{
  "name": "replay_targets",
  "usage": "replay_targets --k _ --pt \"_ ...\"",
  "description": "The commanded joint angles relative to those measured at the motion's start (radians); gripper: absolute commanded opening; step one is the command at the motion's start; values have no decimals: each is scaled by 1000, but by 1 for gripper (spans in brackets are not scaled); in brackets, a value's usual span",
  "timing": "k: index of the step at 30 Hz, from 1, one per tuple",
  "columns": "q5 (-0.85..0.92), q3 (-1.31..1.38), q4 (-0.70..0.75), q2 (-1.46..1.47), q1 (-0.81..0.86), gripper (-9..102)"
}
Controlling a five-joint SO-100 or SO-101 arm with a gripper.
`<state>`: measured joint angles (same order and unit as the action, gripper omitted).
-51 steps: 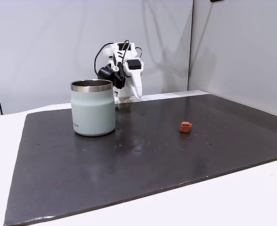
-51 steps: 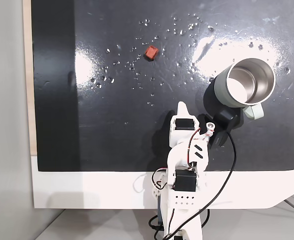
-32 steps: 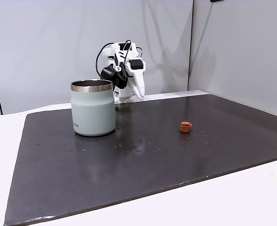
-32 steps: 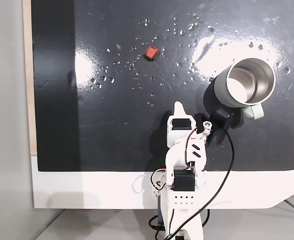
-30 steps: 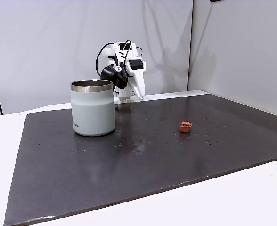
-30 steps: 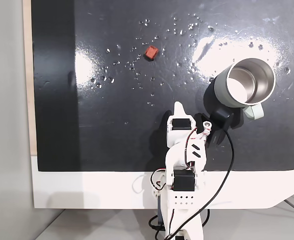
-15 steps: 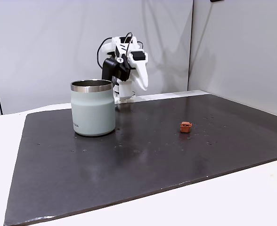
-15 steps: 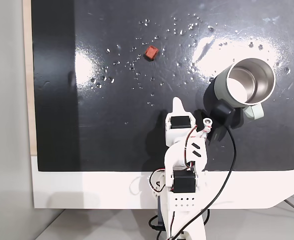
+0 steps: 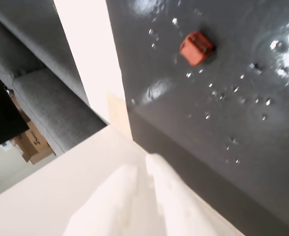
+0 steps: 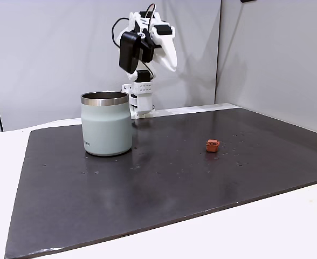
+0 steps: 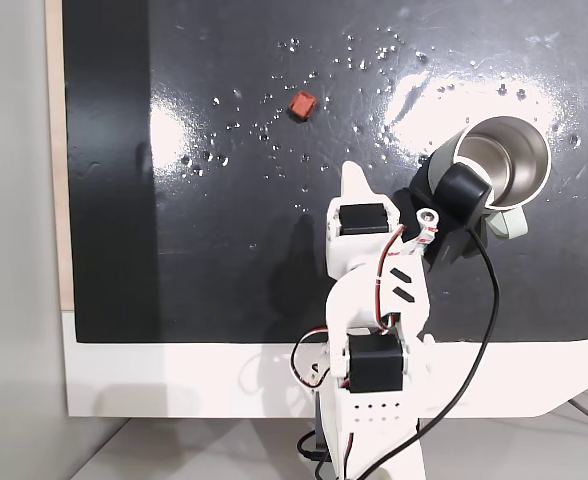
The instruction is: Grasp a cube and put it in the cup.
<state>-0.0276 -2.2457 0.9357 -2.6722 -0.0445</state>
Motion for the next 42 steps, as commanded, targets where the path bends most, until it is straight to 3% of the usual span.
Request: replay_targets --k 1,18,31,42 --pt "-5 184 67 29 5 0" --pt "-57 845 396 604 29 0" --pt "-106 1175 586 956 -97 0" --pt "74 1457 819 1180 -135 0"
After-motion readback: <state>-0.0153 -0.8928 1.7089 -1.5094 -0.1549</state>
